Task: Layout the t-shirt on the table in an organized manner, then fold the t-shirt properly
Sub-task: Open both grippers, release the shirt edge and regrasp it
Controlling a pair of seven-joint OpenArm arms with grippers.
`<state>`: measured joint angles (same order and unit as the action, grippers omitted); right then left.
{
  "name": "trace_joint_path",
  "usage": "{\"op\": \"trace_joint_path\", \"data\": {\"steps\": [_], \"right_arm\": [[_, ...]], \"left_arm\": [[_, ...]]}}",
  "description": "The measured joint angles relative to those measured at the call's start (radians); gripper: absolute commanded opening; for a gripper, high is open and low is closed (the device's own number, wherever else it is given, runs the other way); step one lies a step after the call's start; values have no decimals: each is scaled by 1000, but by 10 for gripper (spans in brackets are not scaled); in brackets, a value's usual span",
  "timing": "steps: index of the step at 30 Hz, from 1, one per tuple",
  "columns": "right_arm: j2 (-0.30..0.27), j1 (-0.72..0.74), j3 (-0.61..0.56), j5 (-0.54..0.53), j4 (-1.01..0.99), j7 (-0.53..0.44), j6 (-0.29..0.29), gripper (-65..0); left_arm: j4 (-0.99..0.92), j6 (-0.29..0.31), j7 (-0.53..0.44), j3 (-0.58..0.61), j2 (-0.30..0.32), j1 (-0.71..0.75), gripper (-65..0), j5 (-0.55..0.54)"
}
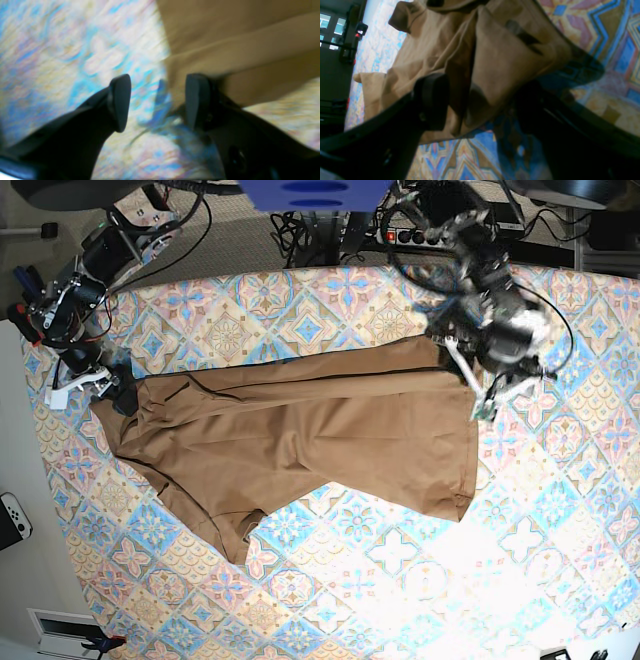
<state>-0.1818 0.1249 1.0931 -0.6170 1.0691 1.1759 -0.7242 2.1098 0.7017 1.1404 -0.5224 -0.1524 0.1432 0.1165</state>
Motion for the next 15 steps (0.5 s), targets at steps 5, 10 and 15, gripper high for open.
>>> {"op": "trace_joint_path", "data": {"steps": [5,10,15], "right_arm": [[1,6,-2,49,4,-8,0,-237],[1,6,-2,49,4,-11,0,-237],[-8,-1,-59,53,10,-27,0,-237]], "left_arm": [[-3,-1,211,-301,0,27,-272,-469],[-83,-4,264,-468,72,29,-136,-722],[-228,-6,266,-466,104,8,-148,-723]]}}
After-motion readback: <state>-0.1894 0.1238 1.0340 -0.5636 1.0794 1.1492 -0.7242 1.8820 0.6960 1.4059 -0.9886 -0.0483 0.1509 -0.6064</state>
